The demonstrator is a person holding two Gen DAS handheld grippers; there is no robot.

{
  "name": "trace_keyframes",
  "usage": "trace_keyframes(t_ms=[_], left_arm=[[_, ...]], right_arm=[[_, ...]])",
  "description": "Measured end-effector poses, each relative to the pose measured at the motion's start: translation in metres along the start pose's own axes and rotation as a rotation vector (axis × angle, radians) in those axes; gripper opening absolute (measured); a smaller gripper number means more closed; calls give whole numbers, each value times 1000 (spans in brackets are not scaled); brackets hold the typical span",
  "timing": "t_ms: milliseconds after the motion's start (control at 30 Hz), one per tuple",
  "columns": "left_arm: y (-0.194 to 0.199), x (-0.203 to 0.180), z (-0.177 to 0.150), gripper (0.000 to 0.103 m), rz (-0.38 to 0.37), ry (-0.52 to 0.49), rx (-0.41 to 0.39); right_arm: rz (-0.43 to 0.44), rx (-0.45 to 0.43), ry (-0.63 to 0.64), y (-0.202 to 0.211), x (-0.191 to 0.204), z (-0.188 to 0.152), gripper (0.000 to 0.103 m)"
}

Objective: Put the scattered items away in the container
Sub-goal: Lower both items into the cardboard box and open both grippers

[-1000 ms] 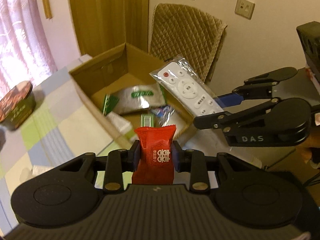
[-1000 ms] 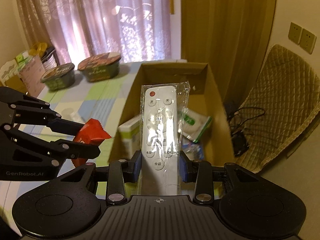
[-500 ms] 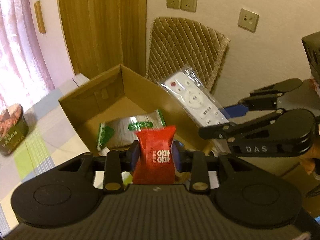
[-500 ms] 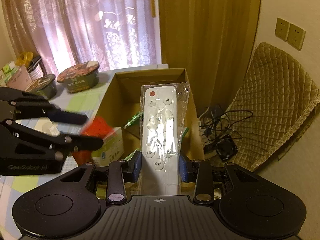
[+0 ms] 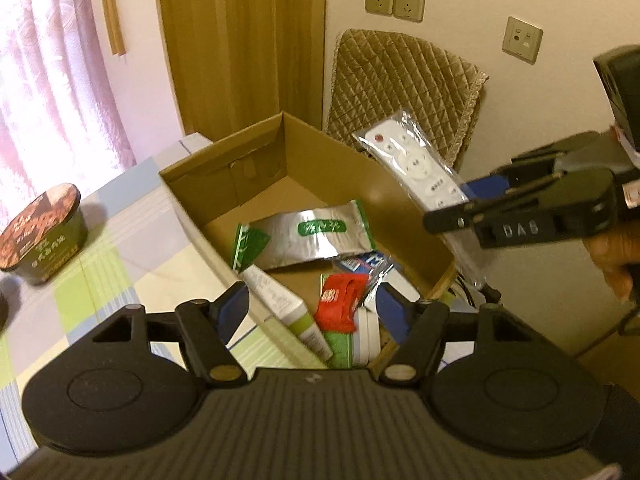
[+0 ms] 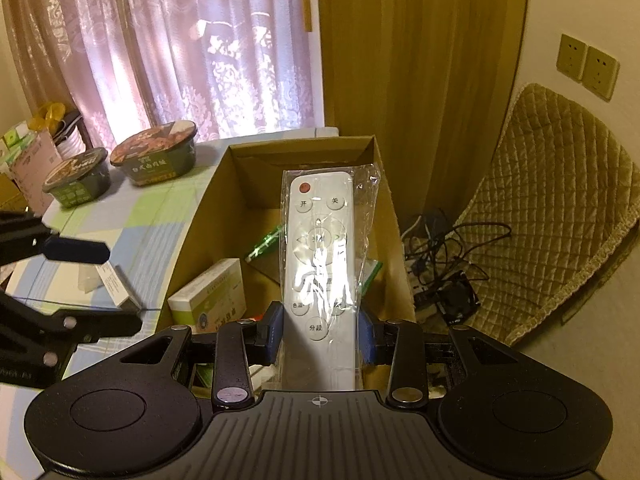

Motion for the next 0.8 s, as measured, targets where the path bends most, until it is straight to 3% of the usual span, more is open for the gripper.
trace_keyframes(t_ms=[200,500,800], left_arm=[[5,9,-8,66,6,21,4],[11,22,-13,66,21,41,0],[12,30,-27,66,32,65,13]], right_arm=[[2,-14,16,-9,6,11,41],[19,-105,42,-12,14,33,41],[5,-94,-2,-5,4,20,41]])
Point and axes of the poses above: each gripper's, at about its wrist camera, not at the fingertips, and y roughly against the way its jaws point, x to its left, z to its top, the point moved 8 cm from there along -y, roughly the way its jaws point, and after that the axes turned 7 degrees about z, right-handed, at the moved point
